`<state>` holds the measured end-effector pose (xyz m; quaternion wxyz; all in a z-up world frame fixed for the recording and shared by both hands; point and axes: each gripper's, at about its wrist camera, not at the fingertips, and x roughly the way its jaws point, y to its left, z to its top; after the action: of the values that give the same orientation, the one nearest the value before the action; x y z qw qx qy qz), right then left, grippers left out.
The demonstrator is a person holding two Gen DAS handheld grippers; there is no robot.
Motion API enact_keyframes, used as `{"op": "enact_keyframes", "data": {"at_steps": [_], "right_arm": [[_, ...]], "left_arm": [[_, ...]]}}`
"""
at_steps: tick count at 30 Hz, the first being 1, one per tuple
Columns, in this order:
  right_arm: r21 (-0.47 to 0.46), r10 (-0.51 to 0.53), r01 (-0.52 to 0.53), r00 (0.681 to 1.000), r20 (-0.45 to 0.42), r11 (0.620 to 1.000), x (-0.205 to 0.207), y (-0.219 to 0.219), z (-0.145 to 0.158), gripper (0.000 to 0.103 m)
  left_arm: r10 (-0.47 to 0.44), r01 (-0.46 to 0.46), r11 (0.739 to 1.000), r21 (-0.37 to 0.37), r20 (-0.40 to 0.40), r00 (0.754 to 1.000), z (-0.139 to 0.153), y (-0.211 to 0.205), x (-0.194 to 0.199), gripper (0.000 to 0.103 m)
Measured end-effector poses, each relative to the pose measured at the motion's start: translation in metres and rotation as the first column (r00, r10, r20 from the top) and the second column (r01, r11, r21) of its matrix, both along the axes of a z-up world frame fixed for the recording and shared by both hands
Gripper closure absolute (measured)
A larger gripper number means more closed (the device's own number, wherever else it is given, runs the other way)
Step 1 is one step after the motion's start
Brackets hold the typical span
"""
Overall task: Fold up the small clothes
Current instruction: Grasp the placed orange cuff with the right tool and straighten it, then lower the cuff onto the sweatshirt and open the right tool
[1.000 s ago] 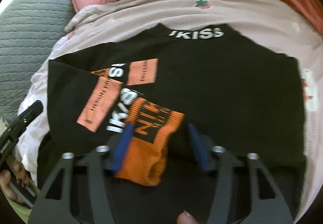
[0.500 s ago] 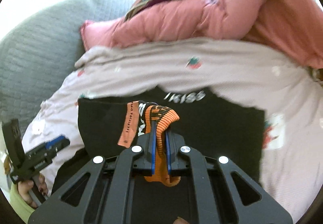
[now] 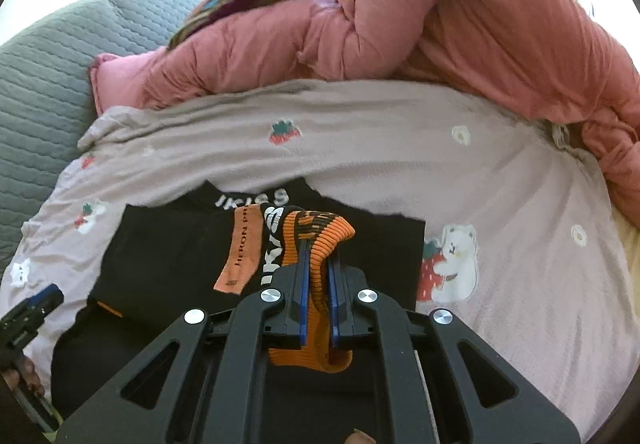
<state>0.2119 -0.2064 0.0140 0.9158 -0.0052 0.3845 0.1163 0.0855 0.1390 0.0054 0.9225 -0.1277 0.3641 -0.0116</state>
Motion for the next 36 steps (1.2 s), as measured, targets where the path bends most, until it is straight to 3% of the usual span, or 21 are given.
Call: {"op": "enact_keyframes", "data": {"at_steps": [11, 17, 21, 28, 32, 36], "right_arm": [[-0.032, -0.020, 0.019, 0.999, -0.038, 0.999, 0.002, -0.002, -0.016, 0.096], [-0.038, -0.021, 0.020, 0.999, -0.047, 0.999, 0.003, -0.005, -0.020, 0.096], [-0.046, -0.025, 0.023, 0.998, -0.053, 0.999, 0.004, -0.007, -0.023, 0.096], [-0.165, -0.106, 0.104, 0.994, 0.001, 0.981, 0.003, -0.010, -0.024, 0.089], [-0.145, -0.057, 0.056, 0.998, -0.004, 0.988, -0.006, -0.010, -0.025, 0.087], [-0.130, 0.053, -0.059, 0.998, -0.044, 0.990, -0.017, 0.011, -0.032, 0.087]], "left_arm": [[-0.105, 0.107, 0.994, 0.034, -0.032, 0.994, 0.011, -0.052, 0.048, 0.071], [-0.120, 0.127, 0.990, 0.056, -0.117, 0.986, -0.014, -0.066, 0.076, 0.071], [-0.127, 0.133, 0.991, 0.028, -0.161, 0.979, -0.033, -0.063, 0.080, 0.071], [-0.128, 0.135, 0.990, 0.033, -0.153, 0.980, -0.033, -0.061, 0.075, 0.071], [-0.121, 0.123, 0.992, 0.017, -0.112, 0.986, -0.025, -0.058, 0.066, 0.071], [-0.132, 0.135, 0.991, 0.025, -0.090, 0.987, -0.017, -0.063, 0.066, 0.071]]}}
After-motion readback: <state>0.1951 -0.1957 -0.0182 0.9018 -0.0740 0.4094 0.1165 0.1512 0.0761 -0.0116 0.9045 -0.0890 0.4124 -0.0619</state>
